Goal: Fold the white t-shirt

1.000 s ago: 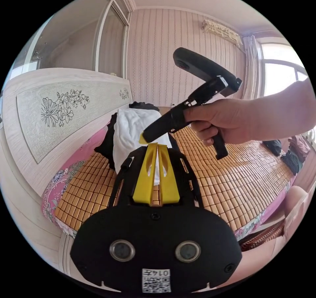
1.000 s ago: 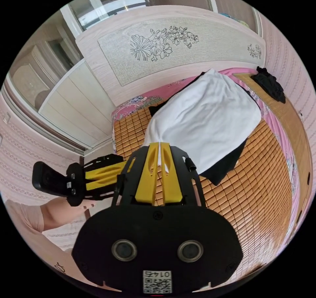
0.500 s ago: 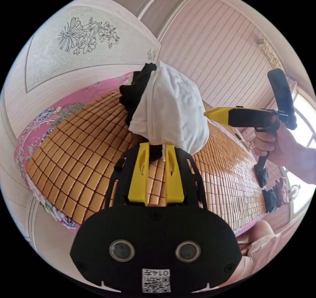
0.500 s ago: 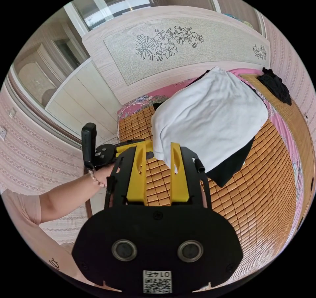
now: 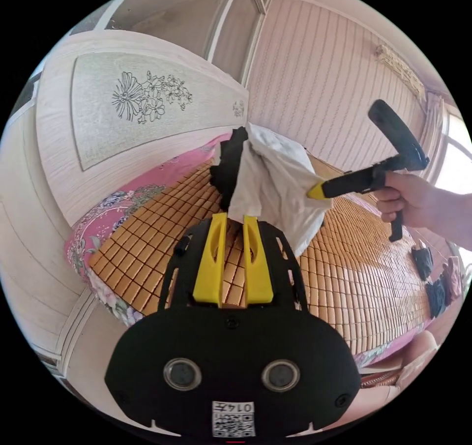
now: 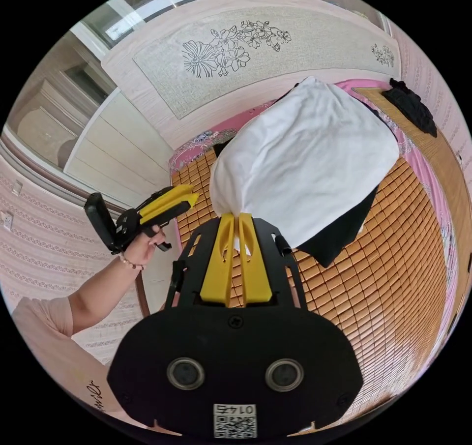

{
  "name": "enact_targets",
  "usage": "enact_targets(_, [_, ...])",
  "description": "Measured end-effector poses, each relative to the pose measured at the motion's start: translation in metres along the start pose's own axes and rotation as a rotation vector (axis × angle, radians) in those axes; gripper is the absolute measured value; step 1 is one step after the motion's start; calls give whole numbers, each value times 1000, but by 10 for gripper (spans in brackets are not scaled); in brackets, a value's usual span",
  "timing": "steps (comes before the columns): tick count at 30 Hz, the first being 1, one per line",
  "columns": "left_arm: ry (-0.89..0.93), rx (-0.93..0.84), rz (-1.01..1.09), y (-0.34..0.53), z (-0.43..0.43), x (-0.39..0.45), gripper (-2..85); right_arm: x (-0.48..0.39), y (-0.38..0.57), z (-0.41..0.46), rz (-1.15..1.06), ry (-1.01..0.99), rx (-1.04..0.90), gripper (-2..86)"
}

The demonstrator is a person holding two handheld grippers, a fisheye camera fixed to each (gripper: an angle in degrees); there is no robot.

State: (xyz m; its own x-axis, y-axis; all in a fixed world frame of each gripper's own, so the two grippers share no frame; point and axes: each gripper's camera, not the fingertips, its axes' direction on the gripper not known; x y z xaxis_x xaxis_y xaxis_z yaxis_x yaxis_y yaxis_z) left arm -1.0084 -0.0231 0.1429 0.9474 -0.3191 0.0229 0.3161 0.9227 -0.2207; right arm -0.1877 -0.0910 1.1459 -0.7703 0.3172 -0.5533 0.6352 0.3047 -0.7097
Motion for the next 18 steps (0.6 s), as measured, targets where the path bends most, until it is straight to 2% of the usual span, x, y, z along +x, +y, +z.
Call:
enact_targets(3, [13, -68, 16, -20, 31, 7, 96, 22, 28, -21, 10, -46, 38, -1])
enact_targets(7, [97, -216, 19, -33, 63, 24, 9, 49, 85, -75, -6, -85, 167, 0])
enact_targets(12, [171, -51, 42, -22, -4, 38, -8, 113, 204, -159, 137, -87, 401, 3])
enact_targets(15, [307, 65, 97, -8, -58, 59, -9, 159, 302, -190, 311, -193, 523, 5])
enact_targets(18, [472, 5, 137, 17, -89, 96, -9, 182, 404, -185, 438, -258, 526, 6])
